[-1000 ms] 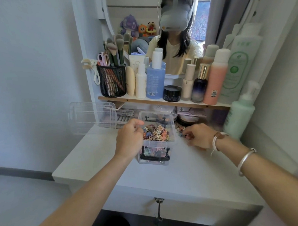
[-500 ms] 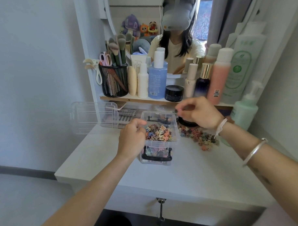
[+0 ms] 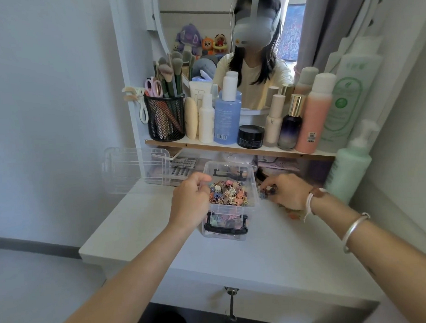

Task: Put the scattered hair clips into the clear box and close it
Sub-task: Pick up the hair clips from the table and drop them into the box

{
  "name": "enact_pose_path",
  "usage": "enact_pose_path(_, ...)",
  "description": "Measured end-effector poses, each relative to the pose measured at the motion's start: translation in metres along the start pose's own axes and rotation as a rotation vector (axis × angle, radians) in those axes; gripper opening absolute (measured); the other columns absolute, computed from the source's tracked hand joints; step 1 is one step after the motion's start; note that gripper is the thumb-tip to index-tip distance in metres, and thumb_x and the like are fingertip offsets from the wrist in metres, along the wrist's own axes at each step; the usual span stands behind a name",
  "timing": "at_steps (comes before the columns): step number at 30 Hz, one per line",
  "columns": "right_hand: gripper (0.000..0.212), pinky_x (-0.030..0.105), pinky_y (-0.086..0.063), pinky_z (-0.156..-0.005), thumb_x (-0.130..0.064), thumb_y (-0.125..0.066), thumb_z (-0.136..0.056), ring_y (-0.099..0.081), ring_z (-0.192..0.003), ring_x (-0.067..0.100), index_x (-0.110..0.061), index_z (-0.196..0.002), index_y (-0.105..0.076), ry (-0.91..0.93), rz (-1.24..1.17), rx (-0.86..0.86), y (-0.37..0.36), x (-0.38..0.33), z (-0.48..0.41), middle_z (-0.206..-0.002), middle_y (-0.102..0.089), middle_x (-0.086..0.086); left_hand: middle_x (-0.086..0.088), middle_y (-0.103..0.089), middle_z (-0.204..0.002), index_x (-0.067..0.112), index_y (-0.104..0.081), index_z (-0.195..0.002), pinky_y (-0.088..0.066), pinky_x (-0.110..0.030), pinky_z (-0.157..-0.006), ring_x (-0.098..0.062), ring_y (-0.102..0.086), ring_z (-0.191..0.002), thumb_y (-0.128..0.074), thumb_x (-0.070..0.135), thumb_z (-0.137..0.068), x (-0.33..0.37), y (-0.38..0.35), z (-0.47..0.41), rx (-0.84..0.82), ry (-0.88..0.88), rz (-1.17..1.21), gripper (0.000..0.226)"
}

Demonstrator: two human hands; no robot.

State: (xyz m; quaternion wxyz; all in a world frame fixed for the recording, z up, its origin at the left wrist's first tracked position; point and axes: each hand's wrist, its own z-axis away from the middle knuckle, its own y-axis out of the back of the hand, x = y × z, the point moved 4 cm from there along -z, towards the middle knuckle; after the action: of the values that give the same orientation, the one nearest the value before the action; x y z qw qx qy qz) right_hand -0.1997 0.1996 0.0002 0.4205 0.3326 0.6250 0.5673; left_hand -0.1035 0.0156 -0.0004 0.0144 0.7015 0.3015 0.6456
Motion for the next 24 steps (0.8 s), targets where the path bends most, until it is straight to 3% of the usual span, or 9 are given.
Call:
enact_pose_path(3,0.041,0.032,-0.045,-0.093,-0.009,-0.051,-0.085,-0.055,-0.115,0.029,-0.021,-0.124,-0.056,0.051,0.134,-0.017,-0.019,-0.003,-0.006,-0.127,-0.058,0.009,-0.006,-0.062,-0.116,0.014,-0.059,-0.108,-0.049,-0.043,-0.091,-0.025,-0.061,-0.105,-0.040,0.006,-0.093,0.000,0.001,0.000,-0.001,0.001,0.000,0.026)
enact_pose_path(7,0.026,0.027,-0.042,-0.078,-0.004,-0.048,-0.086,-0.057,-0.105,0.028,-0.013,-0.102,-0.065,0.071,0.244,0.021,-0.021,-0.006,-0.013,-0.115,-0.060,0.010,-0.006,-0.062,-0.116,0.013,-0.059,-0.108,-0.048,-0.042,-0.094,-0.025,-0.060,-0.107,-0.040,0.006,-0.093,0.000,0.001,0.000,-0.005,0.001,-0.005,0.026)
enact_pose_path(10,0.024,0.030,-0.045,-0.082,-0.002,-0.048,-0.085,-0.058,-0.105,0.029,-0.012,-0.098,-0.066,0.056,0.248,0.009,-0.022,-0.005,-0.014,-0.115,-0.061,0.010,-0.006,-0.062,-0.117,0.013,-0.059,-0.109,-0.048,-0.041,-0.094,-0.025,-0.061,-0.105,-0.040,0.006,-0.093,0.000,0.001,0.000,-0.007,0.003,-0.003,0.025)
enact_pose_path(15,0.033,0.033,-0.047,-0.086,-0.001,-0.046,-0.086,-0.058,-0.107,0.030,-0.015,-0.111,-0.064,0.045,0.251,0.001,-0.023,-0.005,-0.012,-0.117,-0.063,0.011,-0.005,-0.061,-0.117,0.013,-0.059,-0.109,-0.046,-0.041,-0.097,-0.025,-0.059,-0.109,-0.041,0.007,-0.093,0.000,0.002,0.001,-0.014,0.009,-0.001,0.025)
enact_pose_path(19,0.029,0.031,-0.047,-0.082,-0.001,-0.046,-0.086,-0.060,-0.104,0.030,-0.014,-0.104,-0.065,0.021,0.241,0.007,-0.023,-0.005,-0.012,-0.113,-0.065,0.011,-0.007,-0.061,-0.118,0.014,-0.059,-0.109,-0.047,-0.038,-0.093,-0.025,-0.060,-0.106,-0.041,0.008,-0.093,0.001,0.002,0.001,-0.021,0.004,-0.004,0.025)
enact_pose_path(22,0.027,0.031,-0.047,-0.085,0.000,-0.049,-0.085,-0.061,-0.101,0.028,-0.012,-0.100,-0.067,0.037,0.158,0.039,-0.015,-0.008,-0.008,-0.111,-0.067,0.009,-0.006,-0.061,-0.117,0.015,-0.059,-0.109,-0.048,-0.038,-0.090,-0.025,-0.062,-0.102,-0.040,0.009,-0.093,0.001,0.003,0.002,-0.023,0.001,-0.008,0.025)
enact_pose_path(24,0.021,0.021,-0.046,-0.086,-0.002,-0.056,-0.084,-0.062,-0.092,0.018,-0.010,-0.098,-0.069,0.037,-0.076,0.151,0.007,-0.010,-0.004,-0.102,-0.069,0.004,-0.006,-0.062,-0.116,0.014,-0.059,-0.109,-0.048,-0.037,-0.088,-0.025,-0.062,-0.100,-0.040,0.008,-0.093,0.001,0.003,0.002,-0.019,-0.003,-0.014,0.025)
